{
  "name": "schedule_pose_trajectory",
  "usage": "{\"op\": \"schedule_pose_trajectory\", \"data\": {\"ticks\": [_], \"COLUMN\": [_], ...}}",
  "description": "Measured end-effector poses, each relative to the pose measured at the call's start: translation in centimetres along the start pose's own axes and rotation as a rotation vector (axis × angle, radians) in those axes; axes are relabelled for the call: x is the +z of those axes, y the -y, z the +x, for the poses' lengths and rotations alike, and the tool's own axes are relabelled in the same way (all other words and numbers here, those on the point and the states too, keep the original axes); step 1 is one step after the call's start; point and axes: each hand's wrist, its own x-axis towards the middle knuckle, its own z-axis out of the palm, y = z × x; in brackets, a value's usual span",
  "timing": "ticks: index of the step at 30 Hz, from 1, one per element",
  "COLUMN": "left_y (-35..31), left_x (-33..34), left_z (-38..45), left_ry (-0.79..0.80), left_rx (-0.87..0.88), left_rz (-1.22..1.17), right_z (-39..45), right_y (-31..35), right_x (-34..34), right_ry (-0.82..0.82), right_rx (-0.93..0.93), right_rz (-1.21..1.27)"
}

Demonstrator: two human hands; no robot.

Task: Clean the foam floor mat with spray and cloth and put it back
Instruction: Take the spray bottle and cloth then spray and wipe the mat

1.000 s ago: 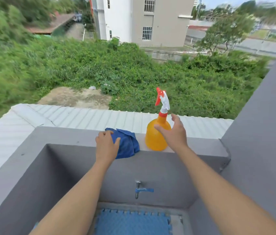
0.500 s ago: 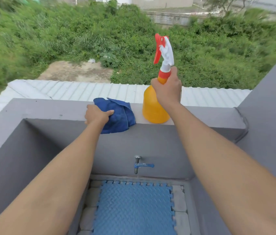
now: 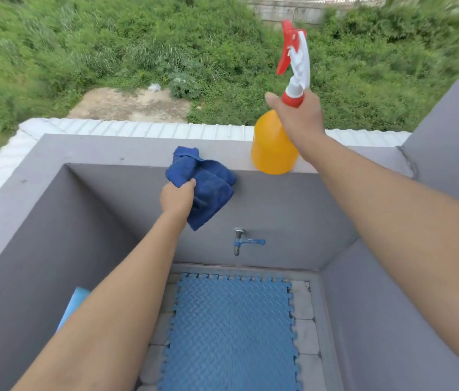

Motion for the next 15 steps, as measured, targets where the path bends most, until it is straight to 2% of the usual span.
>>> {"op": "schedule_pose_trajectory", "data": {"ticks": [2, 5, 9, 11, 15], "left_y": [1.3, 3.3, 8.1, 11.6, 16.9], "left_x": [-1.8, -4.5, -7.3, -8.5, -10.0], "left_z": [-1.9, -3.9, -5.5, -6.0, -7.5], "left_ry": [0.034, 0.044, 0.044, 0.038, 0.053], "left_rx": [-0.066, -0.092, -0.125, -0.197, -0.246], "left_rz": [-0.038, 0.002, -0.029, -0.049, -0.079], "right_z": [-2.0, -6.4, -15.1, -19.5, -26.1], "right_y": [1.0, 0.9, -1.8, -3.8, -8.3], "right_x": [-1.2, -1.2, -0.1, 1.2, 1.0], "right_ry": [0.01, -0.027, -0.025, 0.021, 0.159], "right_rx": [-0.027, -0.185, -0.311, -0.218, 0.197], "right_rz": [-0.031, -0.088, 0.131, 0.227, 0.293]}}
